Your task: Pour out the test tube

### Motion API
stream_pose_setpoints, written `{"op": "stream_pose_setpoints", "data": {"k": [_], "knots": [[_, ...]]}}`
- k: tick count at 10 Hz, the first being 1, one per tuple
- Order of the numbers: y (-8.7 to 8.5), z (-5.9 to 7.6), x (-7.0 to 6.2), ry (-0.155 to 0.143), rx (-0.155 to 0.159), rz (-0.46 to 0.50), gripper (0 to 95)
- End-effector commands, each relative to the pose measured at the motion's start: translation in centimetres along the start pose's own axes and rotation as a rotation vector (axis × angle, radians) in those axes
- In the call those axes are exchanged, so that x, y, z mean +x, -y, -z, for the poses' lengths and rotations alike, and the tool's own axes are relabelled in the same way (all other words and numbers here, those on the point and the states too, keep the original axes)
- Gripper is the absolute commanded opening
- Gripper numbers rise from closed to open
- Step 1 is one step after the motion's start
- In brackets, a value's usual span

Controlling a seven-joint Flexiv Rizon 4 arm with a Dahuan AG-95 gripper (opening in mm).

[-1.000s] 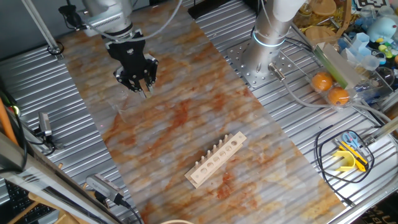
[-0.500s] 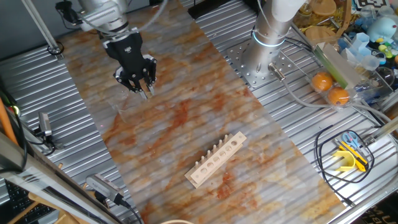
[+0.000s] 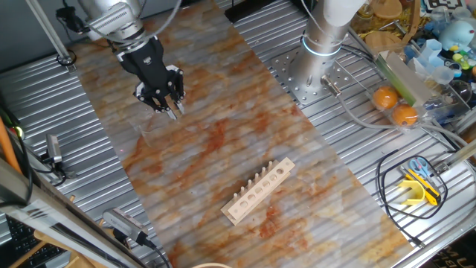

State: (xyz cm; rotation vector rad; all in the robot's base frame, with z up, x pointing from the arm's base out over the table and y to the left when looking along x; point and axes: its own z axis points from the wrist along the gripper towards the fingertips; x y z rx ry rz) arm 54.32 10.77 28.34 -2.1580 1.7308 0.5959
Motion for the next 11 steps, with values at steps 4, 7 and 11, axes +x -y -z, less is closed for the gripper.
{"op": "stream_pose_setpoints", "data": {"k": [4,7,11], "knots": [[-0.24,-0.01,-0.07,0.091,0.013,-0.005,0.0],[-0.24,-0.01,-0.07,0.144,-0.016,0.058,0.0],[-0.25,0.0,-0.07,0.146,-0.021,0.082,0.0]]}}
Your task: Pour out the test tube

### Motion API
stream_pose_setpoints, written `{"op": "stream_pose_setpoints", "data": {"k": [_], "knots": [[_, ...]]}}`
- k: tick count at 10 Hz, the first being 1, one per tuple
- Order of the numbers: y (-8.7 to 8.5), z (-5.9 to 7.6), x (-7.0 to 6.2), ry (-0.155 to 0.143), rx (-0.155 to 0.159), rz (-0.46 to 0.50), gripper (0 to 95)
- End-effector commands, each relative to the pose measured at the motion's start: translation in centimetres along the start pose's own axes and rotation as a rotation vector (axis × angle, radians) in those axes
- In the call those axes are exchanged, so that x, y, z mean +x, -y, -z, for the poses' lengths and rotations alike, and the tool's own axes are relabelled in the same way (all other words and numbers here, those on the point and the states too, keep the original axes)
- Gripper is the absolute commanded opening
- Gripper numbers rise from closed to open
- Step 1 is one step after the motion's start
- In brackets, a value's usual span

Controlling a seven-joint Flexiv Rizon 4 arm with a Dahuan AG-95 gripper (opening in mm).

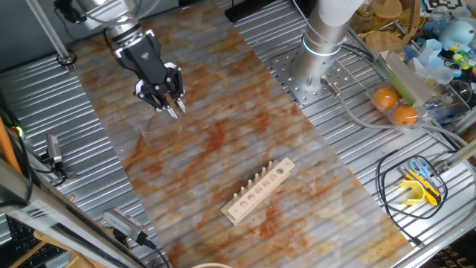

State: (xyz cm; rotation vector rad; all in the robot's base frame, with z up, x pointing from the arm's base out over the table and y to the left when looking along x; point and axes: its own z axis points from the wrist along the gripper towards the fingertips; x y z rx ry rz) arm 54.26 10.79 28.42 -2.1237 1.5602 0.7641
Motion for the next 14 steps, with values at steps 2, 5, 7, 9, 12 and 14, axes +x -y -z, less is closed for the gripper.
{"op": "stream_pose_setpoints", "data": {"k": [2,5,7,9,12,14], "knots": [[-0.18,-0.07,-0.02,-0.013,0.008,0.0,0.0],[-0.18,-0.06,-0.02,-0.036,0.011,-0.014,0.0],[-0.18,-0.06,-0.02,-0.011,0.014,-0.016,0.0],[-0.18,-0.06,-0.02,0.003,0.013,-0.025,0.0],[-0.18,-0.06,-0.02,0.003,0.023,-0.037,0.0],[-0.18,-0.06,-0.02,0.031,0.029,-0.064,0.0]]}}
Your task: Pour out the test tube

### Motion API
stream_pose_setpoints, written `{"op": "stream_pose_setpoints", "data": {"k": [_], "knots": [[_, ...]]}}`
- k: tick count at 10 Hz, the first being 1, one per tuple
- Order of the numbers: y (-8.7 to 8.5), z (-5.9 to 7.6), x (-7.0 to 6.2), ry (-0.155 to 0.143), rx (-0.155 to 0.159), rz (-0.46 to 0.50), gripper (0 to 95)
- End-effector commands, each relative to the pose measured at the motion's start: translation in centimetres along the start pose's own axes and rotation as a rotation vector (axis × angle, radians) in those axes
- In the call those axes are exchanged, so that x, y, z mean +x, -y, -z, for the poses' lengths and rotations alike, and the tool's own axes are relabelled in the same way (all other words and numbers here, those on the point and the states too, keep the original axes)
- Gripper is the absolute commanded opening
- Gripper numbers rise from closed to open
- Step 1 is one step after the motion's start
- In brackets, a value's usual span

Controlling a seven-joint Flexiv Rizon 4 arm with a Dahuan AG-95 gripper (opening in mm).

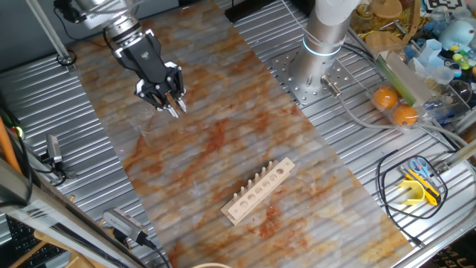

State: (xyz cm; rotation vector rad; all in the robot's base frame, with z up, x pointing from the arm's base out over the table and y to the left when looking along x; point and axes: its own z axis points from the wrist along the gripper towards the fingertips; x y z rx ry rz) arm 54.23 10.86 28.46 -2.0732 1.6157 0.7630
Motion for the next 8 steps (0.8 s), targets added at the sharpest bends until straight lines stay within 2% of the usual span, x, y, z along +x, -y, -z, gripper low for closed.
{"op": "stream_pose_setpoints", "data": {"k": [1,5,6,8], "knots": [[-0.2,0.0,0.1,0.048,0.0,-0.008,0.0],[-0.2,0.0,0.1,-0.03,-0.029,0.054,0.0],[-0.2,0.0,0.1,-0.025,-0.042,0.074,0.0],[-0.8,-0.8,-1.6,0.021,-0.049,0.071,0.0]]}}
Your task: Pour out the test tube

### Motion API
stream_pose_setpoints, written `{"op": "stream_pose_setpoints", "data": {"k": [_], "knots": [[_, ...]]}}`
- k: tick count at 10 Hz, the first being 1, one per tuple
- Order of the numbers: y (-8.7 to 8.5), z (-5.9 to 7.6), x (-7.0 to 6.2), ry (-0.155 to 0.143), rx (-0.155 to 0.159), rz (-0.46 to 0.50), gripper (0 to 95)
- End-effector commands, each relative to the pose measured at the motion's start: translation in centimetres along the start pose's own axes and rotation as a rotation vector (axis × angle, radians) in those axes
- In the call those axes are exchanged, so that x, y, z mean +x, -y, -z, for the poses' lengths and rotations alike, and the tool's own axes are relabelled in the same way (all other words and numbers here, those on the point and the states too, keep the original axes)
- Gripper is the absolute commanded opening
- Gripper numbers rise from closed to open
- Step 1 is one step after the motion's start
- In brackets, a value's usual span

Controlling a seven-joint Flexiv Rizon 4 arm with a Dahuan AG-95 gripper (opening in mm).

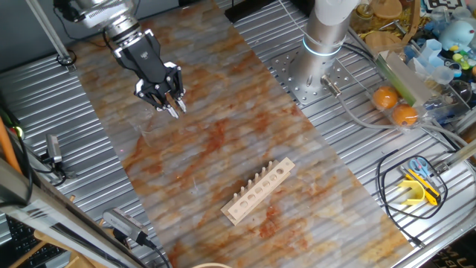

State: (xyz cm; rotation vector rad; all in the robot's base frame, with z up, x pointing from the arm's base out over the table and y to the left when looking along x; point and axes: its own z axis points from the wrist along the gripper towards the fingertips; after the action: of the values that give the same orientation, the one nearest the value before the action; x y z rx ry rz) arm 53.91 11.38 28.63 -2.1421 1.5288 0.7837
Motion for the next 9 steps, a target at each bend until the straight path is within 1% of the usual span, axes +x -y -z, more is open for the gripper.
{"op": "stream_pose_setpoints", "data": {"k": [1,2,3,4,5,6,8,9], "knots": [[-1.1,-1.2,-2.6,0.032,-0.003,-0.018,0.0],[-1.4,-1.5,-3.2,0.033,0.0,-0.012,0.0],[-1.7,-2.0,-4.0,0.073,0.007,0.009,0.0],[-2.0,-2.4,-4.6,0.093,0.012,0.011,0.0],[-2.2,-2.8,-5.0,0.099,0.019,0.008,0.0],[-2.2,-2.8,-5.0,0.091,0.021,0.007,0.0],[-2.2,-2.8,-5.0,0.116,0.025,-0.022,0.0],[-2.2,-2.8,-5.0,0.109,0.023,-0.027,0.0]]}}
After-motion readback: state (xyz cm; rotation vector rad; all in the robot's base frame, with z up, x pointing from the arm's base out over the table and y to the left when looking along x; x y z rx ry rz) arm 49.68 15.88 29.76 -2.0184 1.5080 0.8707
